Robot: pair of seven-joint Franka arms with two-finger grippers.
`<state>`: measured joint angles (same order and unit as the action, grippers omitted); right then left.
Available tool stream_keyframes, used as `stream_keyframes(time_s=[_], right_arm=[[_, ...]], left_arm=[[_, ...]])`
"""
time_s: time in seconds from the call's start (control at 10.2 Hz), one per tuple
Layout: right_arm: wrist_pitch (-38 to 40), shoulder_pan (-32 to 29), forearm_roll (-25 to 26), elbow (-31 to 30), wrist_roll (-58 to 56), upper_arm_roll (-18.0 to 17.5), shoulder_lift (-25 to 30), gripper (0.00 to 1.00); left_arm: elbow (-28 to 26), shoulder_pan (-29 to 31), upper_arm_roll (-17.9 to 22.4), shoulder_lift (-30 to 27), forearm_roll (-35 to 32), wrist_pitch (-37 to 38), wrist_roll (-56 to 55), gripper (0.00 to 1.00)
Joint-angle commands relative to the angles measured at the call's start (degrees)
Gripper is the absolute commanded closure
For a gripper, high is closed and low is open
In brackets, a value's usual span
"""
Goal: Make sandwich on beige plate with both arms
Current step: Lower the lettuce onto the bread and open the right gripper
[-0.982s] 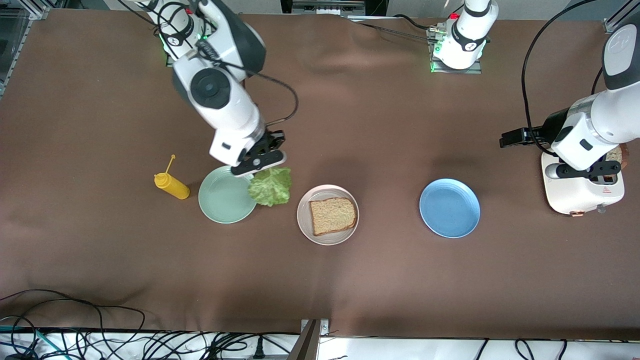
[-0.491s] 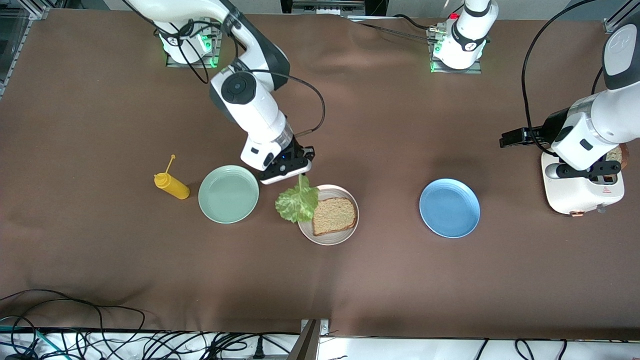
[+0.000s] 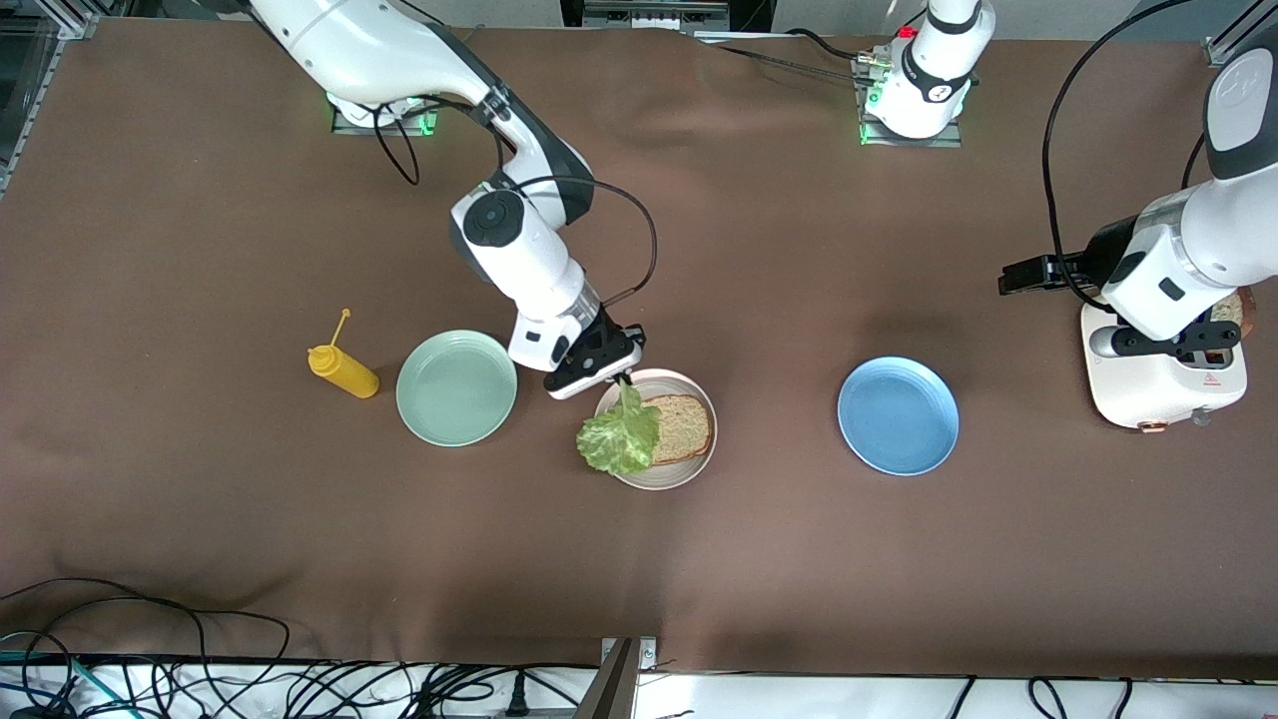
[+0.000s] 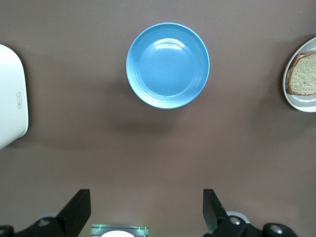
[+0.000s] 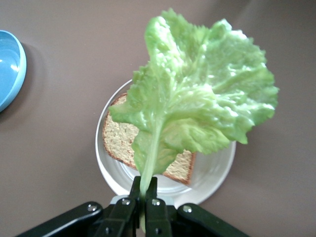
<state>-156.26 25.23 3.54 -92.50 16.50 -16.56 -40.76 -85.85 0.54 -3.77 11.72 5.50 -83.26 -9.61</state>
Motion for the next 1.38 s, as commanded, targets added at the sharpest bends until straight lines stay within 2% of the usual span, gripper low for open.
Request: stream_keyframes(time_s=[0.0,0.39,0.49,0.69,0.98,1.08,1.18,1.28], right_arm=[[-4.5,1.8,-0.7,3.4,0.1,0.7,-6.2,1.0],[-10.9,2.9,-2.1,7.1,0.2,0.6,-12.5,1.0],[-13.3,3.2,-2.5,7.1,0.0,0.7,-12.2,0.01],[-15.7,3.2,-2.5,6.3,-0.4,0.7,-11.2,0.0],[-14.7,2.5,-2.7,-4.3,-0.6,0.8,-2.3,0.0],[-12.1,2.1,-2.7,-7.9,-0.6,1.3,1.4,0.0],[-4.7,1.7,-2.7,-10.0,-0.8,1.9,5.7,0.0],[6.3,1.3,-2.7,-9.7,-1.0,2.8,8.4,0.0]], left_arm=[[-0.5,0.3,-0.1,-0.8,-0.7,0.3,1.4,0.0],[-0.4,-0.1,-0.2,-0.4,-0.6,0.2,1.4,0.0],[-0.4,-0.2,-0.2,-0.4,-0.6,0.2,1.4,0.0],[-0.4,-0.6,-0.3,-0.3,-0.6,0.2,1.3,0.0],[-0.5,-0.6,-0.3,-0.3,-0.6,0.3,1.3,0.0],[-0.4,-0.6,-0.3,-0.2,-0.7,0.2,1.3,0.0],[-0.3,-0.7,-0.3,0.1,-0.7,0.2,1.3,0.0],[-0.2,-0.7,-0.3,0.1,-0.8,0.2,1.3,0.0]])
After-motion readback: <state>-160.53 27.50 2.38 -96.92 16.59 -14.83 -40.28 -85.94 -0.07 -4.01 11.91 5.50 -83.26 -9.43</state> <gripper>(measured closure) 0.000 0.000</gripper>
